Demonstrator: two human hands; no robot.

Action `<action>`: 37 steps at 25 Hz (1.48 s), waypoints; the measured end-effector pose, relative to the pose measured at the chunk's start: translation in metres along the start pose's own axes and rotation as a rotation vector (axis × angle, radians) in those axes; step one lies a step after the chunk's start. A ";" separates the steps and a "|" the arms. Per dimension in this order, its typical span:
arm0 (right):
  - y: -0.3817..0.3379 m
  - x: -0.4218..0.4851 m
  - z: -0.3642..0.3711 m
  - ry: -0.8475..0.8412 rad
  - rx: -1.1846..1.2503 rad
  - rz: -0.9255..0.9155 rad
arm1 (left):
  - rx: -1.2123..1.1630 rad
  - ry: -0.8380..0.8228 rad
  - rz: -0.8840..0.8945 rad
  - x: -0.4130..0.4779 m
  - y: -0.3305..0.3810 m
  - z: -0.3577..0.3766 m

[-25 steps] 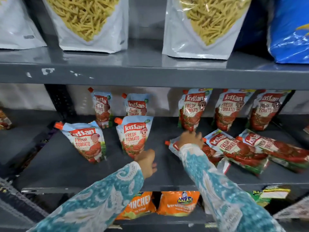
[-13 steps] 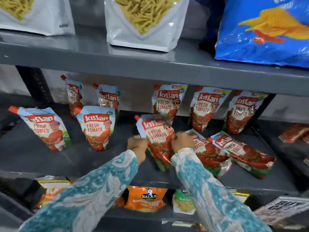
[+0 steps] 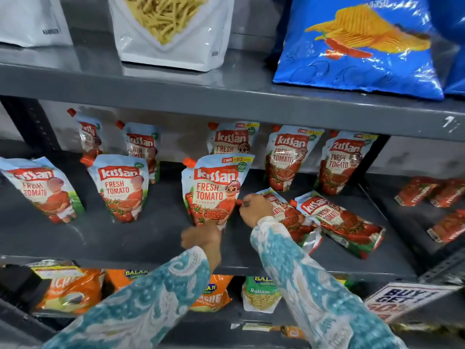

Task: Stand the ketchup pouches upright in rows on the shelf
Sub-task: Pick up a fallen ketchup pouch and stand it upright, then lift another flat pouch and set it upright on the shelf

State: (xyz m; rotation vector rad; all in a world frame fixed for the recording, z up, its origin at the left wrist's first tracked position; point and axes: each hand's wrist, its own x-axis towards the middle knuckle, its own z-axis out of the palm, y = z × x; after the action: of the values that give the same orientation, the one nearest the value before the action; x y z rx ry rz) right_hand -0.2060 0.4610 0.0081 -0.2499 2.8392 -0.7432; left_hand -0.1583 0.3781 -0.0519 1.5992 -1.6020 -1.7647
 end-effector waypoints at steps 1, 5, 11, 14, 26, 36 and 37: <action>0.016 0.016 -0.001 0.021 -0.081 0.063 | -0.048 -0.105 -0.116 -0.009 -0.009 0.011; 0.115 0.114 0.024 0.081 -0.089 0.470 | -0.068 -0.613 -0.209 -0.030 0.000 0.056; 0.088 0.036 -0.042 0.137 -0.069 0.477 | -0.068 -0.761 -0.224 -0.009 0.017 0.095; 0.099 0.039 -0.041 0.213 0.016 0.427 | -0.029 -0.627 0.013 -0.007 0.023 0.109; 0.135 0.025 -0.013 0.385 0.419 0.114 | 0.070 -0.135 0.604 -0.052 0.015 0.112; 0.234 0.081 -0.122 -0.020 -0.202 0.379 | 0.014 -0.658 -0.191 -0.142 -0.030 0.211; 0.237 0.080 -0.126 -0.023 -0.137 0.361 | 0.017 -0.675 -0.138 -0.140 -0.028 0.217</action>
State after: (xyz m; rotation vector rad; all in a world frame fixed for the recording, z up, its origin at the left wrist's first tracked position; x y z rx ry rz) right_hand -0.3394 0.7068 -0.0137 0.2293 2.8000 -0.4689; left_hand -0.2747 0.6103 -0.0501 1.1988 -1.7916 -2.5568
